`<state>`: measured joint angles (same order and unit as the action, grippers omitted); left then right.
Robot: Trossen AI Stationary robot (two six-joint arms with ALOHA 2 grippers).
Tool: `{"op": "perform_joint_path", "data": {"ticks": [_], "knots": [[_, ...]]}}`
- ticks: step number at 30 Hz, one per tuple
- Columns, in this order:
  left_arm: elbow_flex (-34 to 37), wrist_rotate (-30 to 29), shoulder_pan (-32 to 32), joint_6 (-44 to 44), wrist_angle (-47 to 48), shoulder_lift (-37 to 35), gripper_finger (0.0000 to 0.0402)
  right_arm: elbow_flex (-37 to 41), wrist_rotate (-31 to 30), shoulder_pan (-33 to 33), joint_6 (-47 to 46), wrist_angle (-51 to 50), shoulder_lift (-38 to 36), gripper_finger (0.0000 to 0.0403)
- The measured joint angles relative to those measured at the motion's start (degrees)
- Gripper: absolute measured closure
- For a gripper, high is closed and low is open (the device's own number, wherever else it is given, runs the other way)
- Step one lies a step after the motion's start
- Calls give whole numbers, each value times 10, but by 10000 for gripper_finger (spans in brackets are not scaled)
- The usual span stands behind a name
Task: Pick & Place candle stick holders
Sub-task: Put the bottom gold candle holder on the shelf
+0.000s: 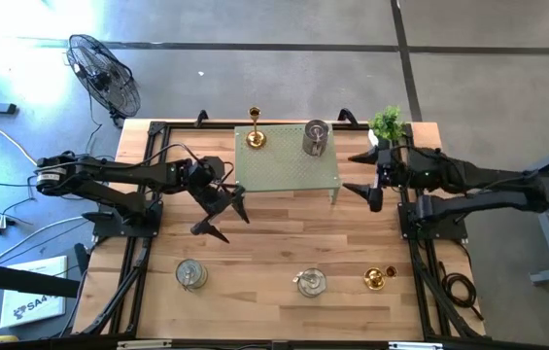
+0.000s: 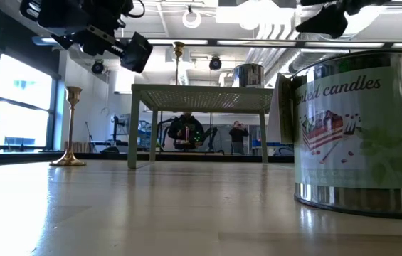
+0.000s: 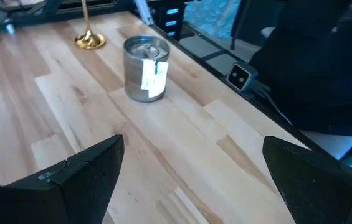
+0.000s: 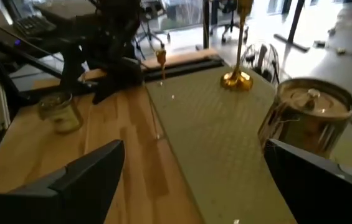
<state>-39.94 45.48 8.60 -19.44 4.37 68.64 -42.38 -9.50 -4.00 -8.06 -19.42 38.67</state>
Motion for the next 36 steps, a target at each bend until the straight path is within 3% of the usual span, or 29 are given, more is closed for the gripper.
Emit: {"op": "perform_joint_path", "data": {"ticks": [9, 17, 26, 36], "knots": [[0, -41, 0, 20, 0, 0, 25, -151, -93, 115, -177, -256, 66, 22], [0, -41, 0, 26, 0, 0, 25, -247, -122, 198, -372, -429, 161, 22], [0, -42, 0, 33, 0, 0, 25, -340, -63, 253, -570, -603, 265, 22], [0, -43, 0, 33, 0, 0, 25, -432, 23, 307, -724, -699, 367, 22]]}}
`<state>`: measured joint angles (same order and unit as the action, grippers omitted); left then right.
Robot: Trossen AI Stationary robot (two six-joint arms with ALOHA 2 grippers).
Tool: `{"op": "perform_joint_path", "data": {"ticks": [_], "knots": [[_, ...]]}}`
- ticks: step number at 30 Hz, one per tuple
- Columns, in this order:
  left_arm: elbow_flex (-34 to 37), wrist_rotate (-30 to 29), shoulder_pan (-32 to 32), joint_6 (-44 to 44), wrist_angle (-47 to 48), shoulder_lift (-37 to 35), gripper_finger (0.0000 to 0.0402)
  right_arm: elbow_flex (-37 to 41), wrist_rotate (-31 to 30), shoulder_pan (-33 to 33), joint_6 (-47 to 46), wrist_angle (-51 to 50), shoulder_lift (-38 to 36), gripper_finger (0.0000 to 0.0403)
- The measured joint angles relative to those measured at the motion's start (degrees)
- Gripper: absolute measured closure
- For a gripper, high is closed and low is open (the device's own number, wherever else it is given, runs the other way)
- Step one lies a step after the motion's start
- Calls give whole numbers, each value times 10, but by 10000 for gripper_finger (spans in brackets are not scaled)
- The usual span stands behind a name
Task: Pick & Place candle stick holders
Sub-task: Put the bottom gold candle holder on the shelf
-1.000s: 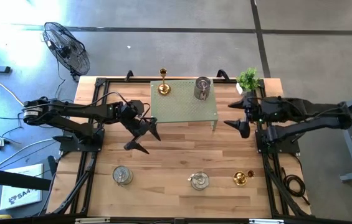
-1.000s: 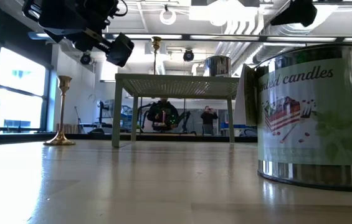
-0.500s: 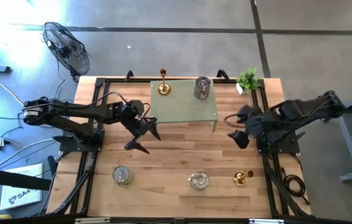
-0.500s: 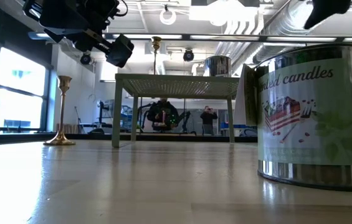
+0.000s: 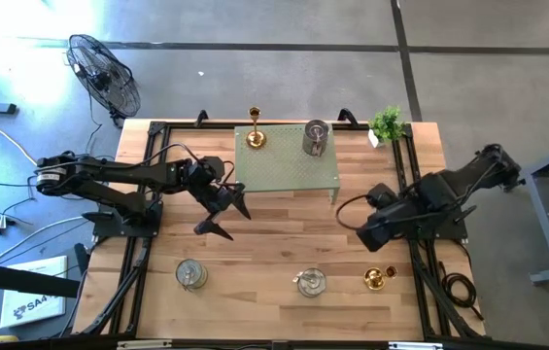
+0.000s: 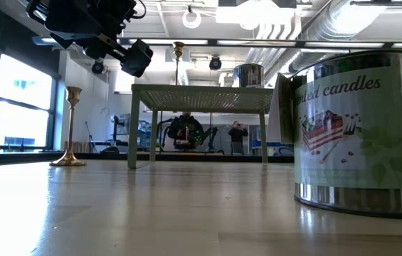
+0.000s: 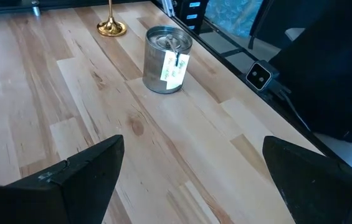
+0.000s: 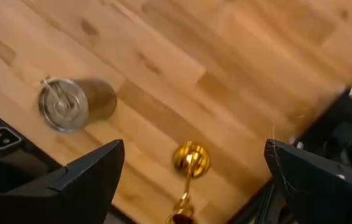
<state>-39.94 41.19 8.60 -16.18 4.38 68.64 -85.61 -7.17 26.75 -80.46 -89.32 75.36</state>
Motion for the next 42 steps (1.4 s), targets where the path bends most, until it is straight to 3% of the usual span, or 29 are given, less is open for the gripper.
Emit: {"op": "perform_joint_path", "data": {"ticks": [8, 22, 26, 32, 38, 42], "knots": [[0, -42, 0, 30, -1, 0, 25, -8, 75, 41, -127, -7, 45, 22], [0, -65, 0, 30, -21, 0, 25, -8, 94, 133, -388, -7, 55, 22], [0, -92, 0, 30, -21, 0, 25, -8, 123, 157, -452, -7, 64, 22], [0, -123, 0, 30, -21, 0, 25, -8, 123, 169, -462, 5, 91, 22], [0, -197, 0, 36, -21, 0, 25, -8, 123, 169, -427, 5, 127, 22], [0, -200, 0, 47, -21, 0, 25, -8, 122, 169, -415, 5, 141, 22]]}}
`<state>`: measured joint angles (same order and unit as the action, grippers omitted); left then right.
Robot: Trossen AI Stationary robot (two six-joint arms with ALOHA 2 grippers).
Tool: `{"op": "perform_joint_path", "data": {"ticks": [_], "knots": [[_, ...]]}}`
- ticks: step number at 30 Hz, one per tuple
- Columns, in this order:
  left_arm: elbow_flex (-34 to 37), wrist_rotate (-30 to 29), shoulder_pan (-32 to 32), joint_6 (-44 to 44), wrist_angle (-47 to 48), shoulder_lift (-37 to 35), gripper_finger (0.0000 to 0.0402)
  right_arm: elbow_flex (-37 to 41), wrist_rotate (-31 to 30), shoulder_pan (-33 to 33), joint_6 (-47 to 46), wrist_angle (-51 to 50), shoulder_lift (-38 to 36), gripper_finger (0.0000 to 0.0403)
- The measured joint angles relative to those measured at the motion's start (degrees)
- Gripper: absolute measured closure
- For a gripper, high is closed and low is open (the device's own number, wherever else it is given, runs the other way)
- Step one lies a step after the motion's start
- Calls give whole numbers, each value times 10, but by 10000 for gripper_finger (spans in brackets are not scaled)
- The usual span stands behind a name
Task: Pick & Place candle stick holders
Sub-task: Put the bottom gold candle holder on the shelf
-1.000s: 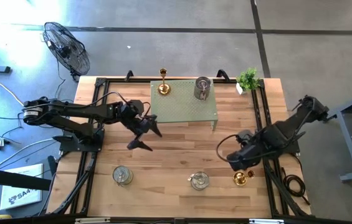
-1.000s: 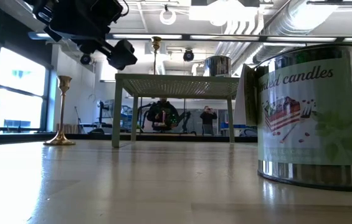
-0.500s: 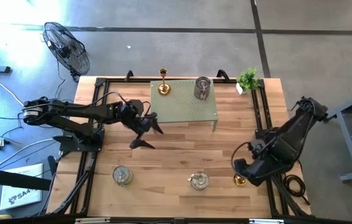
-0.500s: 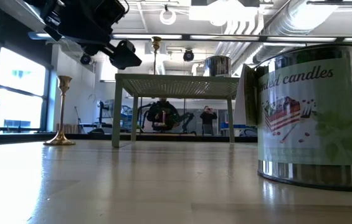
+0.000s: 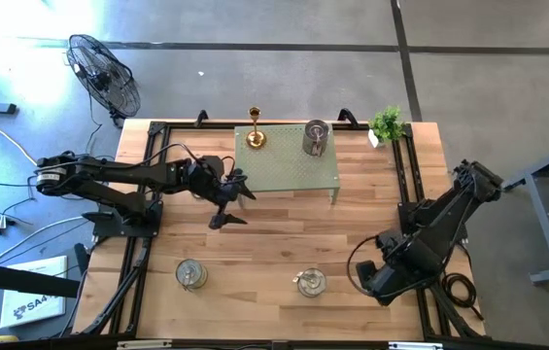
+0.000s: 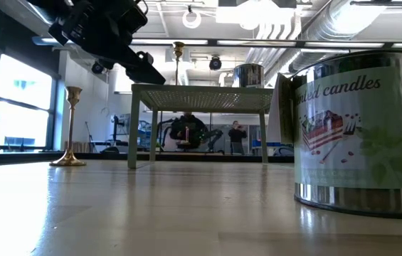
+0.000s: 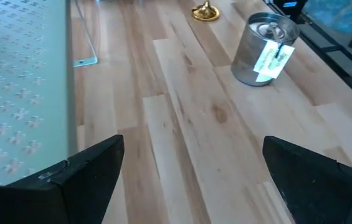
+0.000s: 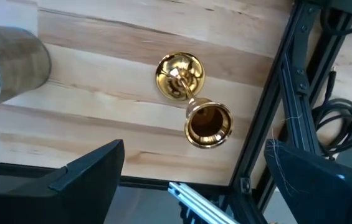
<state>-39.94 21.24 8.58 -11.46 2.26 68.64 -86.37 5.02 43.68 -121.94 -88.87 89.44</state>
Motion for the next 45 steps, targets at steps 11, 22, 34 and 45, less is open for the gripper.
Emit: {"op": "perform_joint_path", "data": {"ticks": [11, 22, 34, 45], "knots": [[0, 11, 0, 13, 3, 0, 25, 0, -21, 3, 24, -7, 3, 22], [0, 12, 0, 16, 4, 0, 25, 50, -9, 19, 23, 29, 3, 22], [0, 13, 0, 30, 4, 0, 25, 99, -12, 19, 42, 94, 2, 22], [0, 19, 0, 30, 4, 0, 25, 105, -7, 19, 44, 96, 2, 22]]}}
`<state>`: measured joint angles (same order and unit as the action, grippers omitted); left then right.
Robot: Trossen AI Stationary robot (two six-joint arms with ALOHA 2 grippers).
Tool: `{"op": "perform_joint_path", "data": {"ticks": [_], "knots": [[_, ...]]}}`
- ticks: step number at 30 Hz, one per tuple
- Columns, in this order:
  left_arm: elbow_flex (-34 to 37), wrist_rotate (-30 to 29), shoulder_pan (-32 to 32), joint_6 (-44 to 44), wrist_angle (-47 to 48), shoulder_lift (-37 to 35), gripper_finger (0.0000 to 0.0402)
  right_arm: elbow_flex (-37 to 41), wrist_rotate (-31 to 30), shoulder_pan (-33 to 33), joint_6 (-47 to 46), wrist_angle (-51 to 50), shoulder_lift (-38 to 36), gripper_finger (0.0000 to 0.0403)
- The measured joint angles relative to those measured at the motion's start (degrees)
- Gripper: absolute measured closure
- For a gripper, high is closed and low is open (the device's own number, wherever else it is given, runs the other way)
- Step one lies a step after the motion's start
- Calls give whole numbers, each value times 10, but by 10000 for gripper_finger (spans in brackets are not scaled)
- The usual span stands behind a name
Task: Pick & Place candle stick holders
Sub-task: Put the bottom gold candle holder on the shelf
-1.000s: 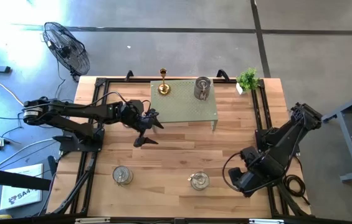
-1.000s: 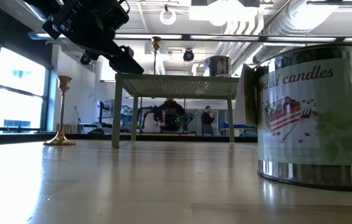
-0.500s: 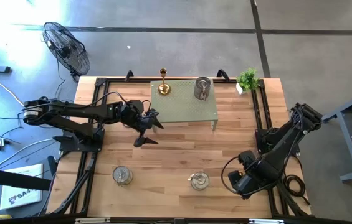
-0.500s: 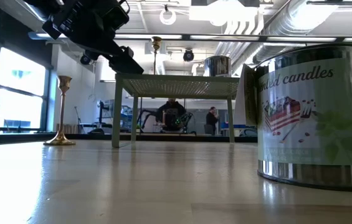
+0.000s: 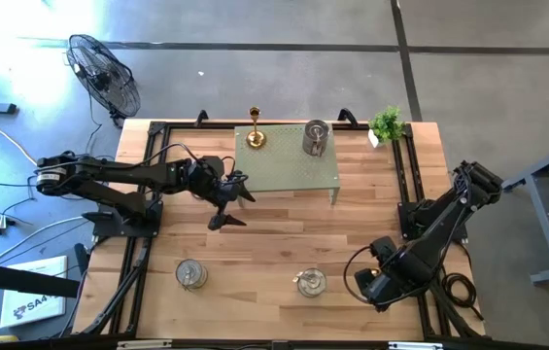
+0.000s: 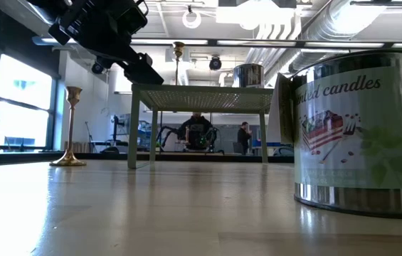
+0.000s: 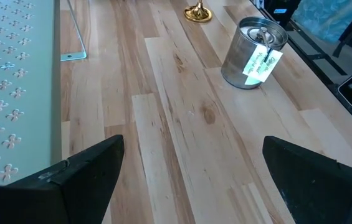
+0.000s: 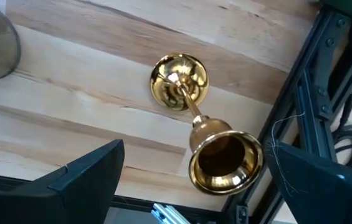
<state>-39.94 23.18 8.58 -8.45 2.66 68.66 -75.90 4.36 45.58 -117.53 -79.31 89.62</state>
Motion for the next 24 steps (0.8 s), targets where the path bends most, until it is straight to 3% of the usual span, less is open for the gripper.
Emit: {"op": "perform_joint_path", "data": {"ticks": [6, 24], "knots": [[0, 0, 0, 0, 0, 0, 25, 0, 4, 0, -4, -7, 0, 32], [0, 0, 0, 0, 3, 0, 25, 0, 1, 0, -5, -9, 0, 145]]}}
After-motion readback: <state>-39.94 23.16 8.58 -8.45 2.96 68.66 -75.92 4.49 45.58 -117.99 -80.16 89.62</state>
